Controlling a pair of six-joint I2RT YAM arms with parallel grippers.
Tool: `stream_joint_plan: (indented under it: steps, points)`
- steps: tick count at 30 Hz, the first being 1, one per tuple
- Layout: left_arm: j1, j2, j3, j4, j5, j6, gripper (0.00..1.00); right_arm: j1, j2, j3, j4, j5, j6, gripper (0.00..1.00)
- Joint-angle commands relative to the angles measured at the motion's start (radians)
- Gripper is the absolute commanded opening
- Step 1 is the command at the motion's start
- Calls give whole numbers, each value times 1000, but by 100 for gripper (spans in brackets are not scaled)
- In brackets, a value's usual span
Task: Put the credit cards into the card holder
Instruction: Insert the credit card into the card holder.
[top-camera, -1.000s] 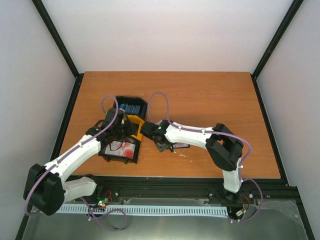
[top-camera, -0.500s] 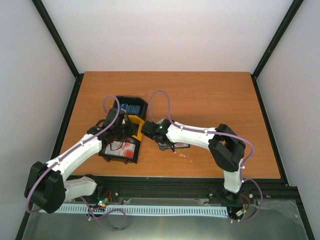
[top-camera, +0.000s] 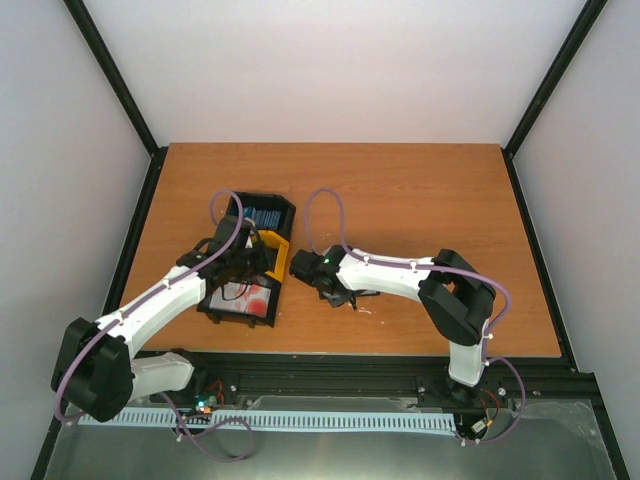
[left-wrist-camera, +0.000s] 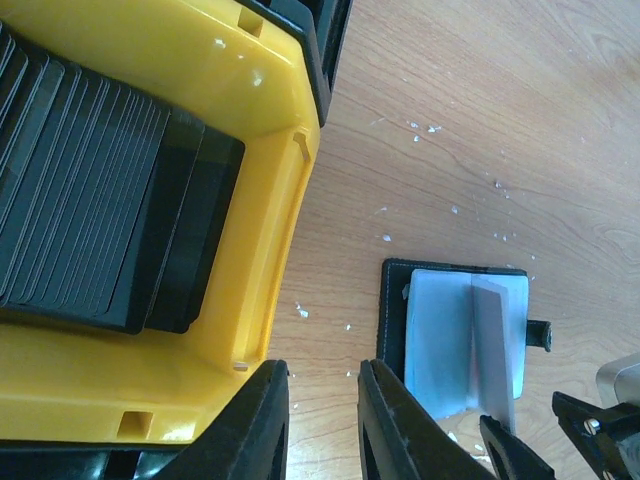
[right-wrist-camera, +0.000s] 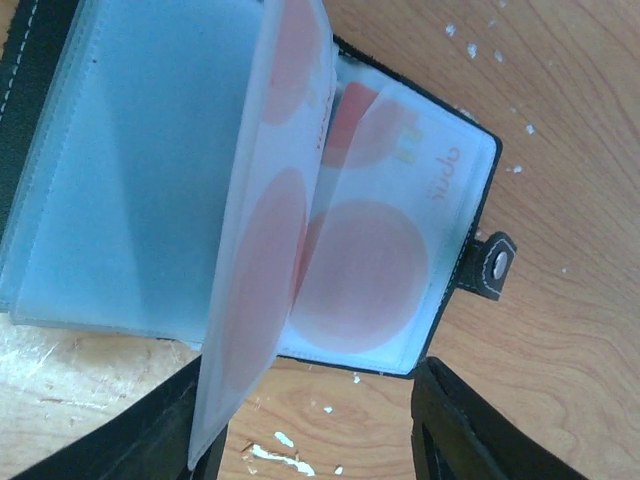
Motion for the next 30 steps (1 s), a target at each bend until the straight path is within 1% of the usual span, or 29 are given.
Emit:
stream_joint_plan:
  steps: [1,6,11,14,20,26,28,29,30]
  points:
    - [6,6,33,16,5,20,22,8,-22,5,11,67,-1,50]
    - [7,8,35,14,4,22,22,6,-10,47,32,111,17,47]
    - [7,6,36,9,4,23,22,-7,-9,70,2,146,82,43]
    - [6,7,37,8,4,24,22,-25,-33,40,-9,151,123,43]
    - [6,16,41,13,9,31,22,-69,-52,-46,5,106,162,43]
    - [6,19,51,5,6,35,23,-104,-77,-72,-10,115,205,43]
    - [7,15,56,-2,3,37,24,-113,-89,-49,-15,119,196,43]
    - [6,12,59,-7,-2,41,25,-115,-105,-38,8,100,169,43]
    - [6,8,65,-18,-9,49,27,-115,-138,-31,57,57,101,44]
